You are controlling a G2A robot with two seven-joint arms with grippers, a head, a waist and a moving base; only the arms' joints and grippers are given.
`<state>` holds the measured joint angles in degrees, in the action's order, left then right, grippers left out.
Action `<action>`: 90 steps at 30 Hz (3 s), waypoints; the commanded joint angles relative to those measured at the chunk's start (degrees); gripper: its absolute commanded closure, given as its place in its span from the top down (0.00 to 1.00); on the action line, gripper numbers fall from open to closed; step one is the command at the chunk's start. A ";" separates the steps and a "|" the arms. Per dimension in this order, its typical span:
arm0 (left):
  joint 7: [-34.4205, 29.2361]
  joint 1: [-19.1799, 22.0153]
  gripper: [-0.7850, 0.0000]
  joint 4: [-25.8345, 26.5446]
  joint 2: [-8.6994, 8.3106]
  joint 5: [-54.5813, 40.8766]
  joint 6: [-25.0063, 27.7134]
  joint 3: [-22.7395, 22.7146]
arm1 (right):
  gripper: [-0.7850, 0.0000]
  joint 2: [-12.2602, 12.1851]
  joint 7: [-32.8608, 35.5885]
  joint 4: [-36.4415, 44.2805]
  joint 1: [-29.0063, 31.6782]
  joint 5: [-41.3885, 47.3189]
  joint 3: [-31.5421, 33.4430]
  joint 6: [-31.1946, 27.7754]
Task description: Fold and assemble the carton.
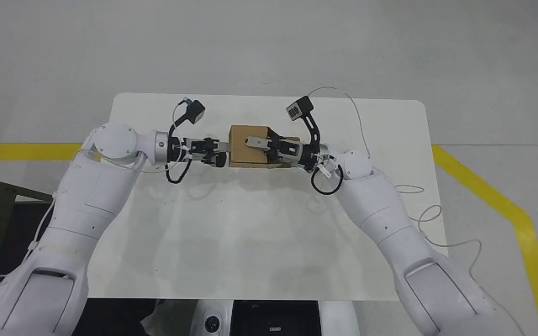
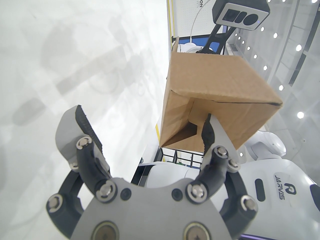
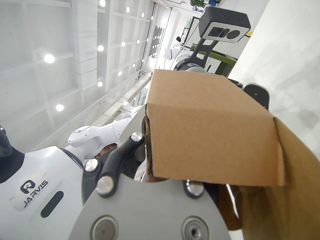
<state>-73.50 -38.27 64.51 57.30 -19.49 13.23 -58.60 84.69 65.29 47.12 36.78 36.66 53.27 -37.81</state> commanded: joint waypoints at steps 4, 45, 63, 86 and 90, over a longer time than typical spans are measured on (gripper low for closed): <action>-0.45 0.07 1.00 0.12 0.12 -0.19 -0.09 0.24 | 0.00 0.14 0.26 -0.26 -0.06 0.07 0.08 -0.03; -1.02 0.61 1.00 -2.62 1.07 -3.84 -2.04 0.58 | 0.00 0.86 1.09 -0.29 0.20 1.02 1.03 -0.09; 3.77 0.88 1.00 -3.13 0.15 0.82 5.06 -3.00 | 0.00 0.10 -1.27 -4.87 -0.60 -7.65 0.97 5.77; 28.32 -4.85 1.00 2.58 -1.37 26.43 25.47 -7.66 | 0.57 0.70 -4.65 -10.74 -2.22 -16.58 -1.83 12.19; 28.32 -4.85 1.00 2.58 -1.37 26.43 25.47 -7.66 | 0.60 0.35 -4.08 -10.10 -2.53 -18.38 -1.74 13.54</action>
<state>-45.19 -43.11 67.08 55.93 6.93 38.71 -66.27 85.12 61.15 36.81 34.26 18.55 51.46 -24.57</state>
